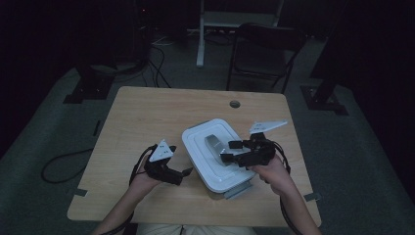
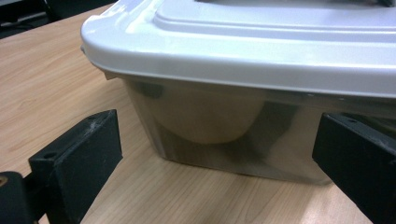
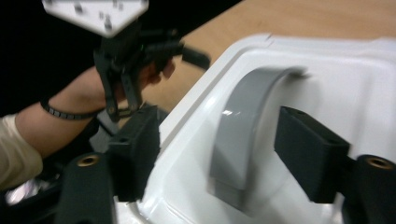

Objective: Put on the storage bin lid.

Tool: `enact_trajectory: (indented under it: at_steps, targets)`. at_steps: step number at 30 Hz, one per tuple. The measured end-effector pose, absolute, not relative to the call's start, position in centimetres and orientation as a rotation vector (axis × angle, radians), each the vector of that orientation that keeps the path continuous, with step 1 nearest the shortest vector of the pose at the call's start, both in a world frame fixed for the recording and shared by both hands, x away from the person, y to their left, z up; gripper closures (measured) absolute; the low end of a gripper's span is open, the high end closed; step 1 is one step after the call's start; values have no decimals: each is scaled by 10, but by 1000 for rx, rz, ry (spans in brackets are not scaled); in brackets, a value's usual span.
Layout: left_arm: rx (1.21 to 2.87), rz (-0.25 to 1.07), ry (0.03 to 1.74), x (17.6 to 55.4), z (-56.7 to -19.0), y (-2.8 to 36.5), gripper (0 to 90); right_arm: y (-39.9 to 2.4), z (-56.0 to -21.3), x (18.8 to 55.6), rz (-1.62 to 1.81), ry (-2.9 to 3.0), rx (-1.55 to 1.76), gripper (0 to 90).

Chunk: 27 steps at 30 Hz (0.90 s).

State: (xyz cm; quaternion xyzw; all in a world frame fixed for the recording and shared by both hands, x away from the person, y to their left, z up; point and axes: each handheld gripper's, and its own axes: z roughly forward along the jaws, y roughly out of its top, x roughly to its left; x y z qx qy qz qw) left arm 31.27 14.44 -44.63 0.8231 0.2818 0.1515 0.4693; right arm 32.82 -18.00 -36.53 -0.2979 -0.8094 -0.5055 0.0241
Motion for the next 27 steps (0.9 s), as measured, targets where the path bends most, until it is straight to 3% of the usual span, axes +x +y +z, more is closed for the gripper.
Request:
enact_trajectory:
  at_steps: [2,6,15,27]
  targets:
    - [2017,370,696,313,-447,145,21,-190,-361,329,-1629,-2513,-940,170]
    - [2028,377,698,314,-449,144,21,-211,-359,333,-1743,-2534,-1034,144]
    - [2031,383,709,316,-456,142,21,-251,-385,356,-1831,-2594,-1393,140]
    - [2050,375,744,320,-472,140,21,-267,-458,374,-1666,-2647,-1737,141]
